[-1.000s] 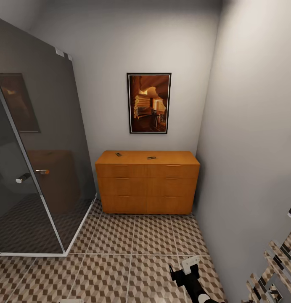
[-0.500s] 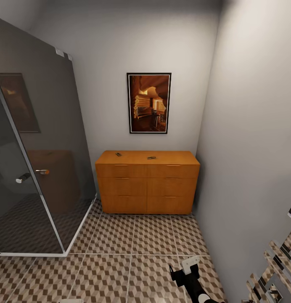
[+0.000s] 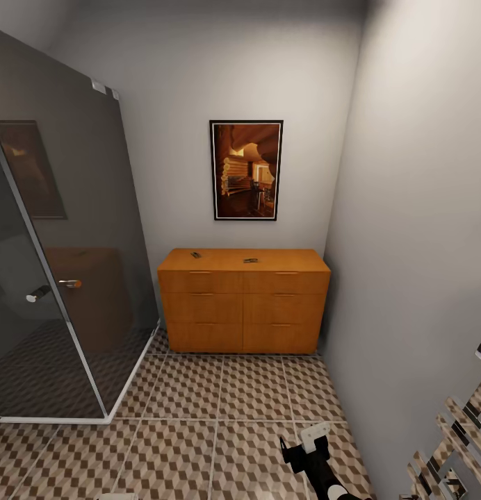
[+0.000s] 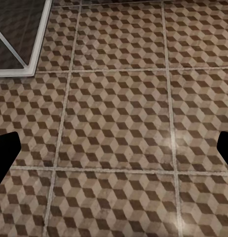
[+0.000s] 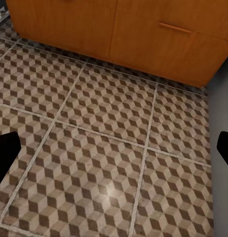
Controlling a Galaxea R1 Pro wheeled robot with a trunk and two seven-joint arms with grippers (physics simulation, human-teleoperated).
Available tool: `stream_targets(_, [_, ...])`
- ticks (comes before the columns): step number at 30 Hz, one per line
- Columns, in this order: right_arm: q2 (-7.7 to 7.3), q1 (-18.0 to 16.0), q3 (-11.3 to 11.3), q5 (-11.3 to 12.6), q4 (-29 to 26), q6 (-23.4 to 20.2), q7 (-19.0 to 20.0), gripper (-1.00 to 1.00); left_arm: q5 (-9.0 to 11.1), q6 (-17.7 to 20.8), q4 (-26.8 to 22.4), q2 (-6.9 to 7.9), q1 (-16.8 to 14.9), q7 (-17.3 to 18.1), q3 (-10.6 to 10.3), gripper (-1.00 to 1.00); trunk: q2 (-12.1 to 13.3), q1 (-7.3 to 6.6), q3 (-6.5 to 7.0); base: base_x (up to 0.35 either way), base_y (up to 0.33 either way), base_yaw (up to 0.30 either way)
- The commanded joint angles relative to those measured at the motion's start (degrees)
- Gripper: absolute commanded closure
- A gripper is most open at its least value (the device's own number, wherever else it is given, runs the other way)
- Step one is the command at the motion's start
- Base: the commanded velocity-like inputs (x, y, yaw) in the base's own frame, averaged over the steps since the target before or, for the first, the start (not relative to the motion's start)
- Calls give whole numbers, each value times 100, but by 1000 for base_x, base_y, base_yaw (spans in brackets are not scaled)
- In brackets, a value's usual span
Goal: Take the four mousetraps from the cabinet in the bathroom and place them on the bathroom floor. Make sure all four end up on the same floor surface, and ensure that at least two of them are either under or directly next to the same bathroom sink.
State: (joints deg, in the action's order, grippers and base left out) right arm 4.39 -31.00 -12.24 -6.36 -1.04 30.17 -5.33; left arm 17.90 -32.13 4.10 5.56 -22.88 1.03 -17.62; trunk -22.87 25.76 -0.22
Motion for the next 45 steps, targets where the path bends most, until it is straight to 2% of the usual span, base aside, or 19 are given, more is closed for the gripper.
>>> stream_targets(1, [1, -3, -15, -59, 7, 7, -56, -100, 47, -30, 21, -3, -6, 11, -49, -100, -5, 2, -2, 0, 0, 0])
stream_targets(45, [1, -3, -15, -58, 7, 7, -56, -100, 47, -30, 21, -3, -6, 11, -49, -100, -5, 2, -2, 0, 0, 0])
